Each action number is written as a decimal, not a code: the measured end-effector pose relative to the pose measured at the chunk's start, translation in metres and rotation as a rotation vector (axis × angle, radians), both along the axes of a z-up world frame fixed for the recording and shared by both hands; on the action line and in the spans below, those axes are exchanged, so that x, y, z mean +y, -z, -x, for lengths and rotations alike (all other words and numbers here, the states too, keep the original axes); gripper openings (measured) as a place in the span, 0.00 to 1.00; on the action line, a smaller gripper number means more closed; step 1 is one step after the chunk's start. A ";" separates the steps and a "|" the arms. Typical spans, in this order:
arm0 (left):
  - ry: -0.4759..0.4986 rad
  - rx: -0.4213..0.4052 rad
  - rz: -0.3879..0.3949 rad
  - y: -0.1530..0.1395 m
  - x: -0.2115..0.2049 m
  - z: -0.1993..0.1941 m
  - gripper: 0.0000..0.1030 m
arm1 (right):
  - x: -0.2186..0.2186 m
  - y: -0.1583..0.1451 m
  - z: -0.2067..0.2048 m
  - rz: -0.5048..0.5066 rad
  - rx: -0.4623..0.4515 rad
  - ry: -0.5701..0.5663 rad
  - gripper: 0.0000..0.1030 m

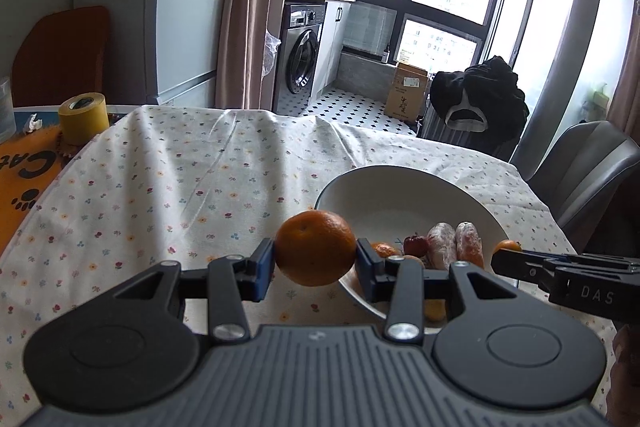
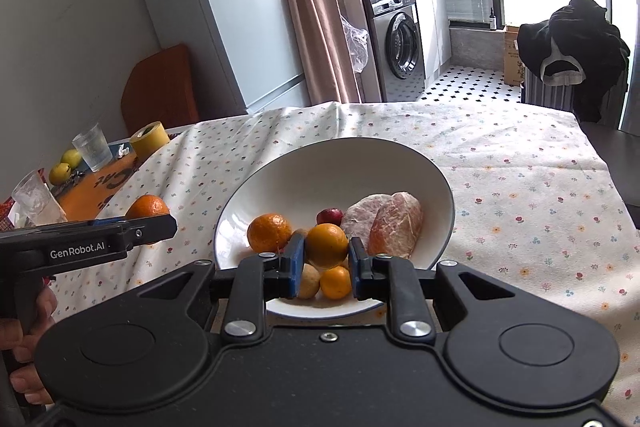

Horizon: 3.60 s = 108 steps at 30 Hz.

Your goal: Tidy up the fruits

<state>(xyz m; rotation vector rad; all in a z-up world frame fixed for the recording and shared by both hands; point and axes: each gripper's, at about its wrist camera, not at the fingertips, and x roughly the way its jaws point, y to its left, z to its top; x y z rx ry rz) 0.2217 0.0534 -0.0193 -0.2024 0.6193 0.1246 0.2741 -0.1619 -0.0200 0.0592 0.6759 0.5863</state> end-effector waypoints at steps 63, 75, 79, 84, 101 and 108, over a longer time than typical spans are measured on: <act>0.017 0.004 -0.011 -0.018 -0.013 0.001 0.85 | -0.041 0.005 -0.009 -0.118 0.028 0.075 0.75; 0.017 -0.040 0.003 -0.039 -0.007 0.042 0.95 | -0.047 -0.014 0.022 -0.122 -0.012 0.067 0.94; 0.011 -0.050 0.010 -0.044 -0.005 0.054 0.96 | -0.048 -0.019 0.031 -0.124 -0.022 0.065 1.00; 0.005 -0.062 0.009 -0.050 -0.005 0.073 0.98 | -0.049 -0.026 0.044 -0.126 -0.036 0.054 1.00; 0.012 -0.069 -0.018 -0.061 -0.021 0.127 1.00 | -0.063 -0.044 0.090 -0.089 -0.072 0.038 1.00; 0.005 -0.072 -0.043 -0.065 -0.025 0.146 1.00 | -0.068 -0.046 0.109 -0.073 -0.081 0.038 1.00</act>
